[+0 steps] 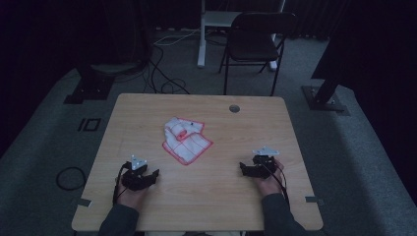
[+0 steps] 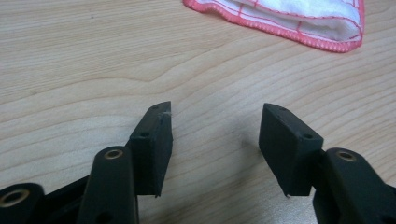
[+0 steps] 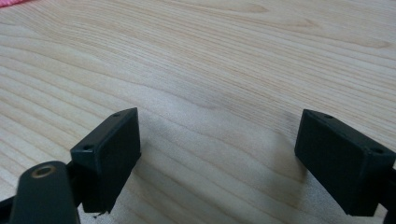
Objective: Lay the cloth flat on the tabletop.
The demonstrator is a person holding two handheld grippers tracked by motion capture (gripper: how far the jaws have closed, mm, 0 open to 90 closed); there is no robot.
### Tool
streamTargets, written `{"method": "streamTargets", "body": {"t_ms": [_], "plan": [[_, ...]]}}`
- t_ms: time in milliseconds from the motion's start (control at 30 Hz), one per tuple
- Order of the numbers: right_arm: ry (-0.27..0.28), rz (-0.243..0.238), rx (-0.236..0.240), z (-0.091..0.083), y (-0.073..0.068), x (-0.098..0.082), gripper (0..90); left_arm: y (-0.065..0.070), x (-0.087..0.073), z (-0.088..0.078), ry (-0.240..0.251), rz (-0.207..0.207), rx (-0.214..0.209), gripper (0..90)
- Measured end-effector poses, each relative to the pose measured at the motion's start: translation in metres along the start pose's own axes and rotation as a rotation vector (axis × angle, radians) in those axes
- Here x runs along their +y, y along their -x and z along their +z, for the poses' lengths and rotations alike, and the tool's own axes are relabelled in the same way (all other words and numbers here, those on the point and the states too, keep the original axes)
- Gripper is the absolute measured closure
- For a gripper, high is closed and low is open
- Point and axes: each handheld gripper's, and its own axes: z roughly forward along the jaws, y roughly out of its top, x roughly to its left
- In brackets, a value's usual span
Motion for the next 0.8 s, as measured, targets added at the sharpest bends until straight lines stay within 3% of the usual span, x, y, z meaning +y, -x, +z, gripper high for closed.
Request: {"method": "streamTargets", "body": {"t_ms": [467, 800], "plan": [[0.000, -0.001, 0.001, 0.000, 0.000, 0.000, 14.2, 0.004, 0.015, -0.005, 0.016, 0.012, -0.039, 47.4], [0.001, -0.009, 0.005, 0.000, 0.000, 0.000, 14.3, 0.017, 0.036, -0.005, 0.031, 0.063, -0.064, 47.8]]}}
